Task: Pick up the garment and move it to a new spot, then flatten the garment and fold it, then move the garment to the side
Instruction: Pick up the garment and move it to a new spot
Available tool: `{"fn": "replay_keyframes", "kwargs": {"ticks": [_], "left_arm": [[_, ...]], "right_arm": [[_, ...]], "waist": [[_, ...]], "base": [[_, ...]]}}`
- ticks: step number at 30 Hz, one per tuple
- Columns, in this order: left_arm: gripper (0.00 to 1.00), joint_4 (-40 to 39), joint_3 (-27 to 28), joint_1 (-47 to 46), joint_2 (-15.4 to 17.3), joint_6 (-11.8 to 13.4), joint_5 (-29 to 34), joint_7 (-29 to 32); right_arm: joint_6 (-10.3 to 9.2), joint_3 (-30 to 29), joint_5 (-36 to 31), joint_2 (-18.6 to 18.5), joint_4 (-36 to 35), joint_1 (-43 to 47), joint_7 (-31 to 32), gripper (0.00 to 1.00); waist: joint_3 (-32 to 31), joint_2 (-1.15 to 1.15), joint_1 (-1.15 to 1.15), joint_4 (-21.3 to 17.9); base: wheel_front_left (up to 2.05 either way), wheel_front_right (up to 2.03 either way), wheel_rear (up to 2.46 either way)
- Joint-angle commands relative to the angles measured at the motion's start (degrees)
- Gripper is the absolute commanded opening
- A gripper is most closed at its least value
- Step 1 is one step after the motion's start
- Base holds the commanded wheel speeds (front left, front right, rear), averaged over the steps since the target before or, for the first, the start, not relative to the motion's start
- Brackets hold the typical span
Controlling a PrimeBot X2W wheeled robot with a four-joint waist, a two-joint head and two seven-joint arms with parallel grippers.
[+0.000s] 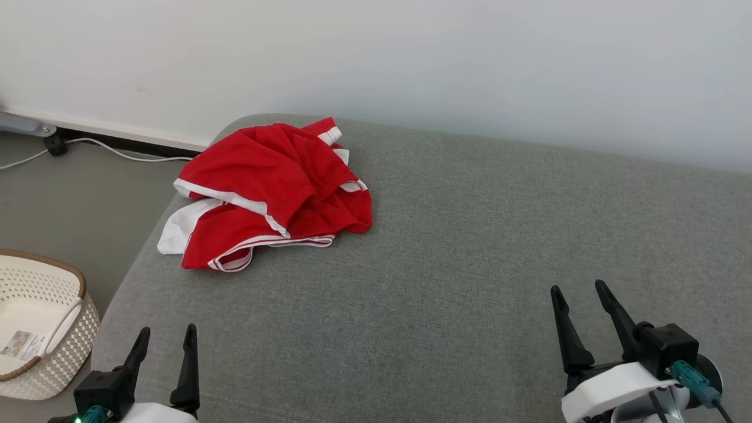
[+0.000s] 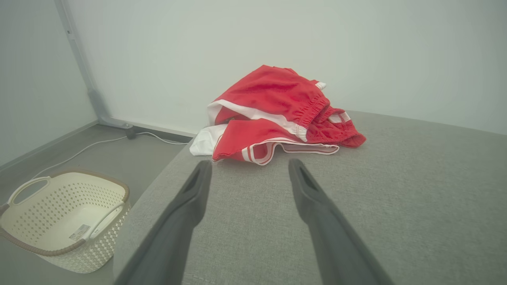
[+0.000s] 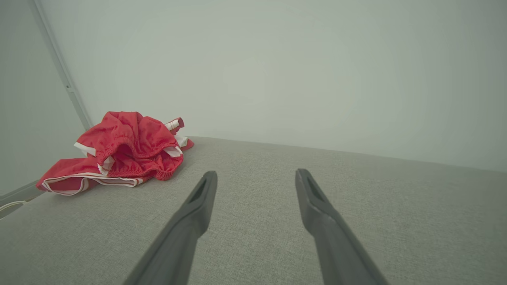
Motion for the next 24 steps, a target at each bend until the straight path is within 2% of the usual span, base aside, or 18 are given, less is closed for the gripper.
{"fn": "replay_keyframes", "kwargs": {"ticks": [1, 24], "left_arm": [[1.0, -1.6, 1.7, -3.1, 1.3, 0.6, -0.5, -0.5], [1.0, -2.9, 0.4, -2.7, 1.2, 1.6, -1.3, 0.4]], "right_arm": [[0.0, 1.5, 0.4, -0.4, -1.5, -0.8, -0.8, 1.0], [0.0, 2.5, 0.8, -0.4, -0.6, -1.4, -0.8, 1.0]], "waist": [[0.0, 0.0, 0.0, 0.6], [0.6, 0.0, 0.0, 0.1]], "base": [[0.0, 0.0, 0.0], [0.0, 0.0, 0.0]]}}
